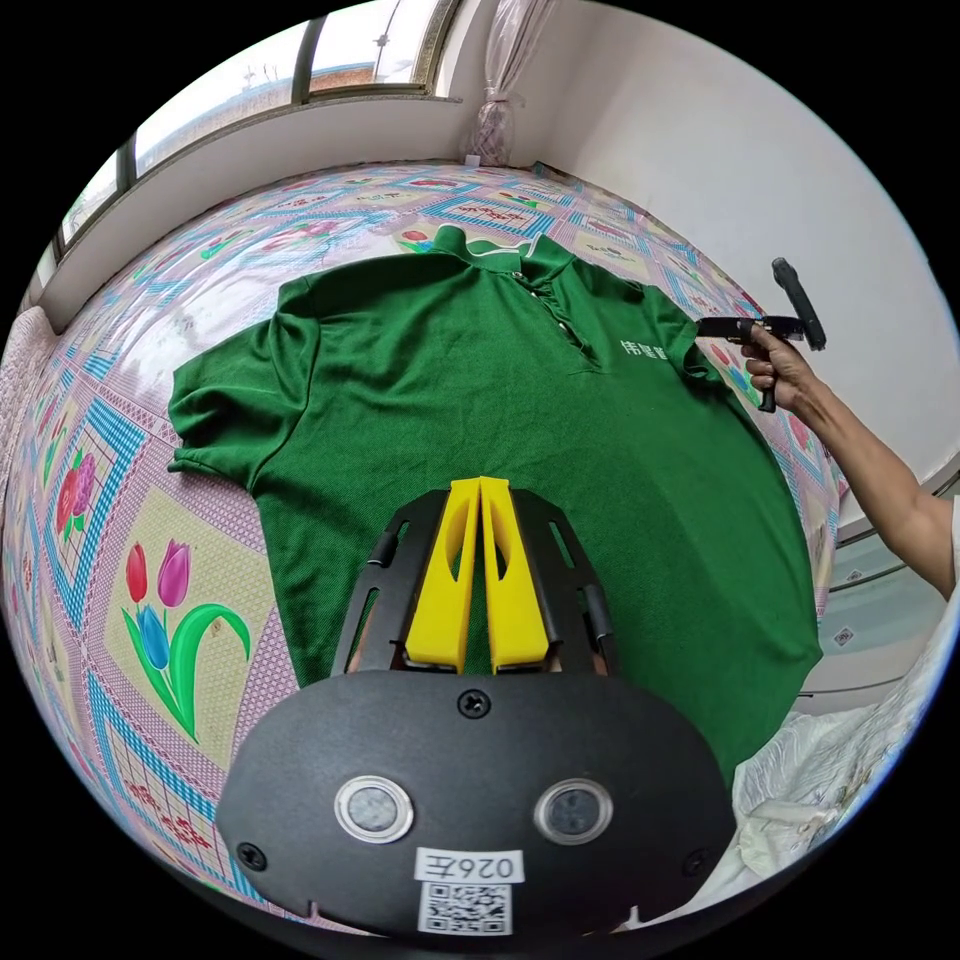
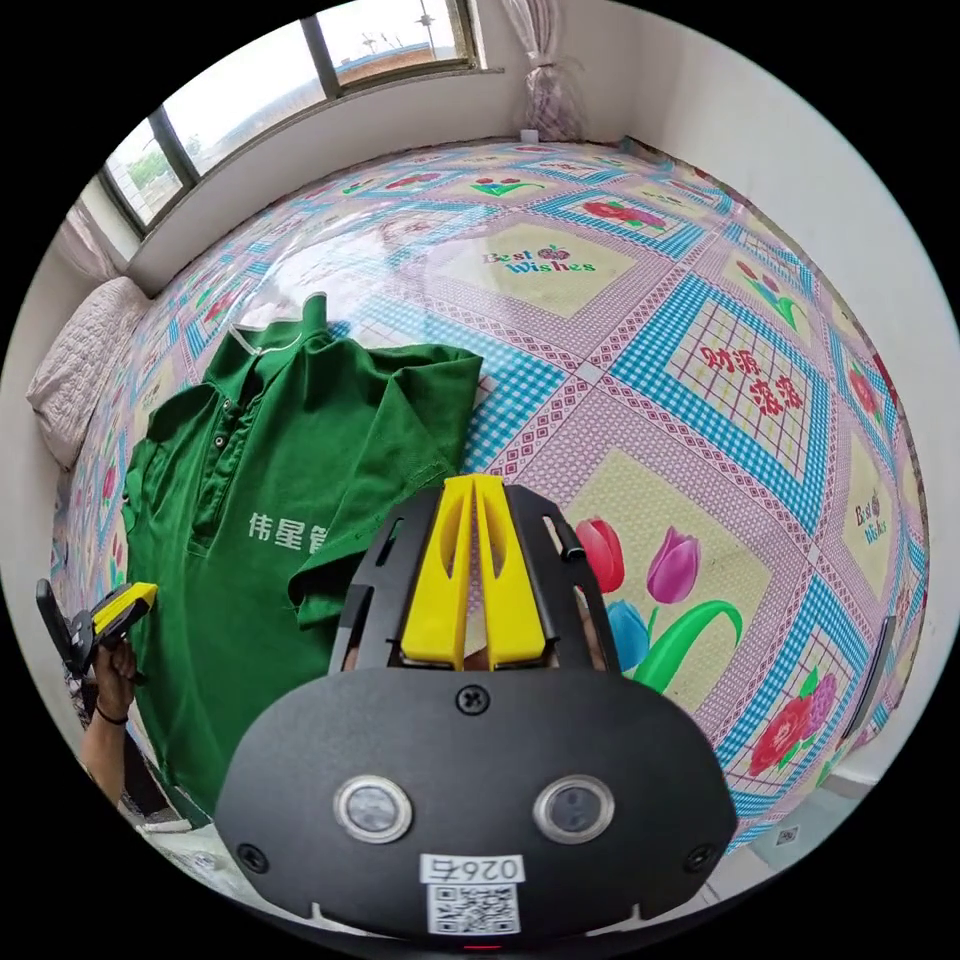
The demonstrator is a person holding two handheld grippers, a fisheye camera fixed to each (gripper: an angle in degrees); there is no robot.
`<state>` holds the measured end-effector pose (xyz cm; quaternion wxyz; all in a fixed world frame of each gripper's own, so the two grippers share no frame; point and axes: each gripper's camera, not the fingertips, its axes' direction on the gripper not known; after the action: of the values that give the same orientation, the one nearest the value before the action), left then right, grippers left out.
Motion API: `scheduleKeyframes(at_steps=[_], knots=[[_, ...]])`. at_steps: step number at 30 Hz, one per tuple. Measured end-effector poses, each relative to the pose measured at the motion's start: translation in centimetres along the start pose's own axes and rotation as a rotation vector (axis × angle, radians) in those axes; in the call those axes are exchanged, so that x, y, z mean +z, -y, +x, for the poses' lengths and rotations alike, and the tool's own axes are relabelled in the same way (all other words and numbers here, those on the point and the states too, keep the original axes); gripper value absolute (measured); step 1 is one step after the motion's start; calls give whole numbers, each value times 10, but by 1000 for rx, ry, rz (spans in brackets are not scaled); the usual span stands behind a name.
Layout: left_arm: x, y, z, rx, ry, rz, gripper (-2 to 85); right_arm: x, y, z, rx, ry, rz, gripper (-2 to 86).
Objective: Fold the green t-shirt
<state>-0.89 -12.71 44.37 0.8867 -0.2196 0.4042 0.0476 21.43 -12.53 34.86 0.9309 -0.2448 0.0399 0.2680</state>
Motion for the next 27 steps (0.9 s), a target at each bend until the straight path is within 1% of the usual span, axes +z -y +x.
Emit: scheduleKeyframes(at_steps=[2,3,4,5,8,12,14,15,16,18,20,21,22,24,25,27], knots=[[-1,-1,-3,2,3,0,-10,-12,7,-12,-101,41,50,-13],[-2,-2,-5,3,6,0,-10,-20,9,-21,-199,136,76,-13],[-3,-3,-7,4,7,0,-10,-29,10,-29,-277,183,98,-12],[-4,-3,-8,3,7,0,-10,-33,11,-32,-296,178,108,-12],[-6,-5,-17,-3,-6,0,-10,-49,10,-17,-240,152,132,-12],[-10,-9,-27,-8,-15,1,-10,-41,-10,9,-144,199,64,-12],[-12,-10,-31,-8,-15,1,-10,-26,-20,9,-151,235,4,-12],[-13,-11,-34,-9,-18,2,-10,-12,-23,5,-168,260,-65,-13],[-16,-13,-38,-18,-20,3,-9,-6,-27,1,-175,246,-90,-13],[-27,-18,-47,-40,0,30,-8,-14,-35,-3,-177,214,-47,-13],[-48,-28,-67,-132,24,115,-7,-31,-45,-4,-169,213,20,-13],[-62,-36,-87,-221,17,169,-5,-45,-54,-4,-170,222,67,-13],[-74,-43,-109,-310,-4,214,-2,-56,-63,-4,-180,227,98,-13],[-86,-51,-144,-424,-51,254,10,-68,-78,-4,-188,213,123,-13],[-89,-54,-165,-489,-93,259,48,-74,-88,-4,-194,205,127,-13],[-90,-56,-192,-564,-150,274,99,-79,-101,-2,-192,200,122,-13]])
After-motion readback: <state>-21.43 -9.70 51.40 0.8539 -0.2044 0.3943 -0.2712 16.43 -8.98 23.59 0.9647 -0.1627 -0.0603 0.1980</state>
